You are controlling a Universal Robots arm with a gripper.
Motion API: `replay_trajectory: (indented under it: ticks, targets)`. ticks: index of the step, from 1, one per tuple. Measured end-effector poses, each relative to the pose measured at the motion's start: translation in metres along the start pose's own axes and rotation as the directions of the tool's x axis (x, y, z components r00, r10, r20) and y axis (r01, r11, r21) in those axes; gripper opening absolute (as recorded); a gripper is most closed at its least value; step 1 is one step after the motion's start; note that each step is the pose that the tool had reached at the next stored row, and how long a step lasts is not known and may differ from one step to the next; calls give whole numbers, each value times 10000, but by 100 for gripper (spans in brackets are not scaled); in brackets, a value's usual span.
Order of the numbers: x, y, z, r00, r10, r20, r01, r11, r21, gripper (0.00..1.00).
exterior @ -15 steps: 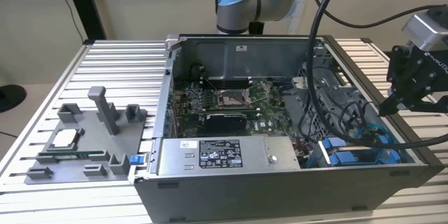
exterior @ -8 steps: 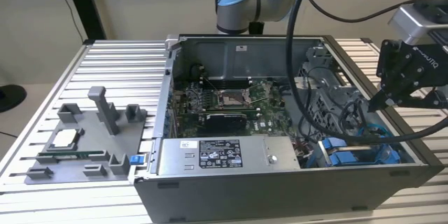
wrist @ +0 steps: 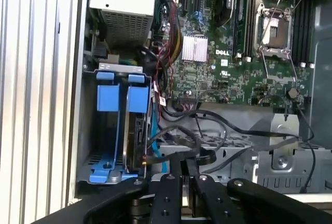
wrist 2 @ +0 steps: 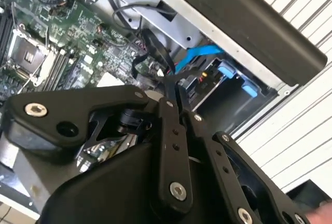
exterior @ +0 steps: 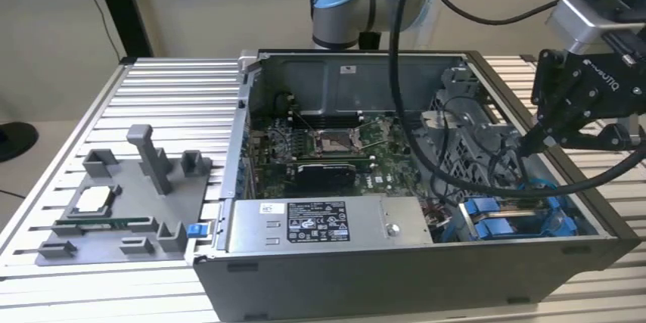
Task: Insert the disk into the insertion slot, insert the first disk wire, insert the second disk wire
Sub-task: 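Insert the second disk wire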
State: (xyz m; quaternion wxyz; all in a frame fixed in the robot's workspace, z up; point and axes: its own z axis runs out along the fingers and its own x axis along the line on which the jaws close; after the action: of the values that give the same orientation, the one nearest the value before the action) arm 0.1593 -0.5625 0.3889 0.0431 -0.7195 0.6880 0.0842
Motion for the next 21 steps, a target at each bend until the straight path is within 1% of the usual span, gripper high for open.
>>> replay_trajectory:
  ticks: [3,5,7,9,11,17,18,21]
  targets:
    - [-2,100,15,10000,8,0,-8,10000,-37,0]
    - [1,153,48,10000,11,-5,-11,10000,-51,0]
    - [9,185,86,10000,11,-4,-11,10000,-51,0]
    - [32,210,120,10000,11,-8,-11,10000,-51,0]
    - [92,217,146,10000,10,-8,-10,10000,-51,0]
    - [360,226,210,10000,10,-7,-10,10000,-51,0]
    - [385,226,224,10000,11,-6,-11,10000,-51,0]
    - [405,216,275,10000,10,-7,-10,10000,-47,0]
